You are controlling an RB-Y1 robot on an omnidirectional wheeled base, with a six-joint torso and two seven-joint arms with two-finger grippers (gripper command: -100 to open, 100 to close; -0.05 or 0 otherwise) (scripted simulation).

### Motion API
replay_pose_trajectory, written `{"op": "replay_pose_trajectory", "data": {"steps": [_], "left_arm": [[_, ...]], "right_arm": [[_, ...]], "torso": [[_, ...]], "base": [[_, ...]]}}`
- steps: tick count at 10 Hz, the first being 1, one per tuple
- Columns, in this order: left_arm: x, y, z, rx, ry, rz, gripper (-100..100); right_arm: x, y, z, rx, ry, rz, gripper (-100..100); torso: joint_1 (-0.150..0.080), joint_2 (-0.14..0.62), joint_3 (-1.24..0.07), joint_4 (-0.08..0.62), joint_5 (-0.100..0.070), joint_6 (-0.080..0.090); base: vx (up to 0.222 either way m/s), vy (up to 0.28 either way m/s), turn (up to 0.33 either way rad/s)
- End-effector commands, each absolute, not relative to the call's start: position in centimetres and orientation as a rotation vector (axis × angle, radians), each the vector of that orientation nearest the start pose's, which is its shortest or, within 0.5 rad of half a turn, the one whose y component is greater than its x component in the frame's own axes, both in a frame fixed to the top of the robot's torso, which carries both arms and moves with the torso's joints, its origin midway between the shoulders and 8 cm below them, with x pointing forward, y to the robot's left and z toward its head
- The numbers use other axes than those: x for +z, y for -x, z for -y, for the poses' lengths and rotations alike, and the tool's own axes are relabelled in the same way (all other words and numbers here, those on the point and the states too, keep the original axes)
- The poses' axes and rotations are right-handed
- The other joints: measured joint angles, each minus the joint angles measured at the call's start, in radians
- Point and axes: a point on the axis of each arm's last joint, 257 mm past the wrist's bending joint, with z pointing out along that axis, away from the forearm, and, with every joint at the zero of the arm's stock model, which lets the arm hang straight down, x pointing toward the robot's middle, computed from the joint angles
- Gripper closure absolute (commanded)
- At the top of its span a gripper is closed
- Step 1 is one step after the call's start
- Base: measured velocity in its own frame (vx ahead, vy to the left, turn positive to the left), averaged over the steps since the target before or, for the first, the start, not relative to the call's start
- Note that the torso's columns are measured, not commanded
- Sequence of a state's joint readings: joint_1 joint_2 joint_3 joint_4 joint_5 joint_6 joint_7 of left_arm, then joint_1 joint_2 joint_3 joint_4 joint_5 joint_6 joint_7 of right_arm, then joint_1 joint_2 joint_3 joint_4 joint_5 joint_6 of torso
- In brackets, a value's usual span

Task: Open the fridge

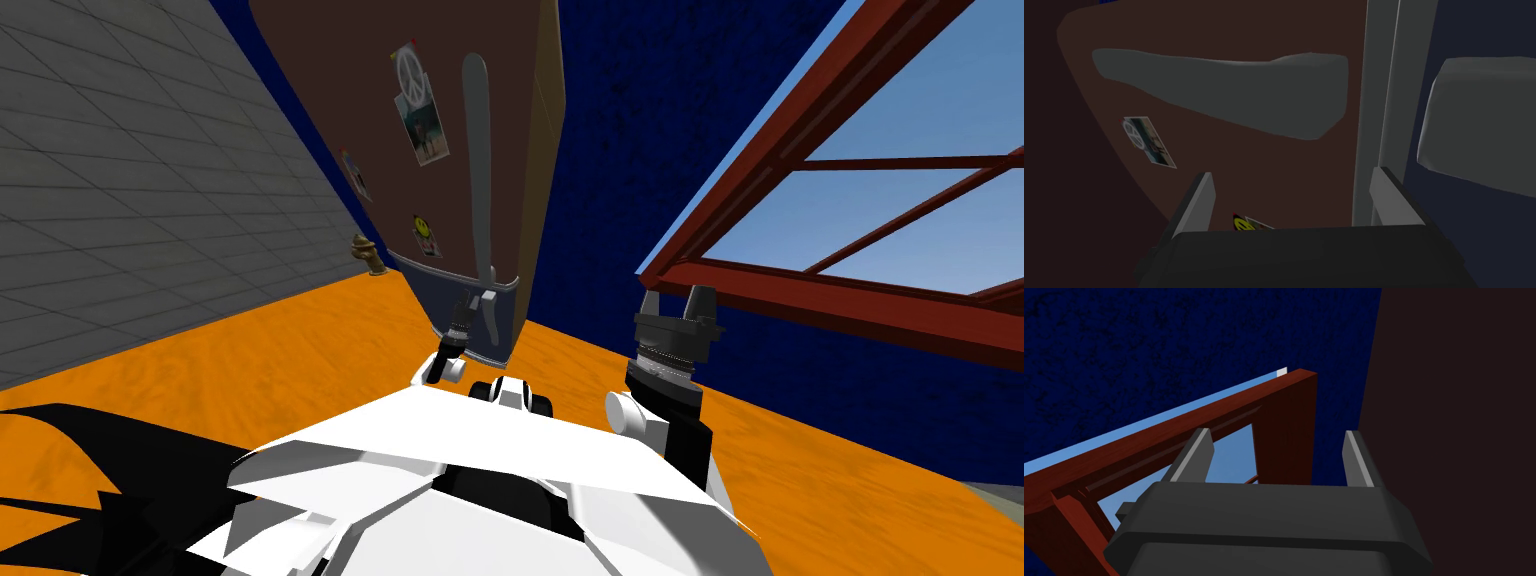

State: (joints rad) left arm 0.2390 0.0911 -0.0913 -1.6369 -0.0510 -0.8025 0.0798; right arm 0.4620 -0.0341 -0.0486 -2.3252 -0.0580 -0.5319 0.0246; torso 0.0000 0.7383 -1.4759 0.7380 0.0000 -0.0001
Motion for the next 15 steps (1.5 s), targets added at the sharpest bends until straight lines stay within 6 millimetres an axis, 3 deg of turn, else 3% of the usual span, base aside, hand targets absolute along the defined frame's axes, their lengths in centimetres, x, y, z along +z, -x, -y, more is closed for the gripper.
{"op": "replay_pose_trajectory", "data": {"steps": [1,2,6,7,8,11,12,15], "left_arm": [[-12.3,-42.4,-20.1,-1.511,0.689,-0.789,-100],[-12.2,-42.3,-20.6,-1.503,0.680,-0.791,-100],[-10.2,-43.7,-20.6,-1.503,0.681,-0.787,-100],[-10.5,-43.5,-20.6,-1.504,0.680,-0.787,-100],[-11.3,-42.9,-20.6,-1.503,0.680,-0.787,100],[-11.7,-42.5,-20.7,-1.502,0.681,-0.789,100],[-11.9,-42.5,-21.0,-1.500,0.664,-0.816,-100],[-11.9,-43.0,-21.6,-1.526,0.674,-0.845,-100]], "right_arm": [[6.3,-32.7,29.0,1.308,-0.563,-0.530,0],[6.3,-32.7,29.0,1.308,-0.563,-0.530,0],[6.3,-32.7,29.0,1.308,-0.563,-0.530,0],[6.3,-32.7,29.0,1.308,-0.563,-0.530,0],[6.3,-32.7,29.0,1.308,-0.563,-0.530,0],[6.3,-32.7,29.0,1.308,-0.563,-0.530,0],[6.3,-32.7,29.0,1.308,-0.563,-0.530,0],[6.3,-32.7,29.0,1.308,-0.563,-0.530,0]], "torso": [[-0.001,-0.001,0.000,0.000,0.000,0.001],[-0.003,-0.006,-0.003,-0.002,0.000,0.008],[0.001,-0.003,-0.002,-0.001,0.000,0.001],[0.001,-0.003,-0.002,0.000,0.000,0.001],[0.001,-0.004,-0.002,-0.001,0.000,0.001],[0.000,0.000,0.000,0.000,0.000,0.000],[0.000,0.000,0.000,0.000,0.000,0.000],[0.000,0.000,0.000,0.000,0.000,0.000]], "base": [[0.081,-0.041,0.030],[0.009,-0.009,0.016],[0.012,-0.001,0.012],[0.000,0.000,0.000],[-0.009,0.000,-0.024],[-0.008,0.001,-0.009],[0.000,0.000,0.000],[-0.014,0.004,-0.005]]}}
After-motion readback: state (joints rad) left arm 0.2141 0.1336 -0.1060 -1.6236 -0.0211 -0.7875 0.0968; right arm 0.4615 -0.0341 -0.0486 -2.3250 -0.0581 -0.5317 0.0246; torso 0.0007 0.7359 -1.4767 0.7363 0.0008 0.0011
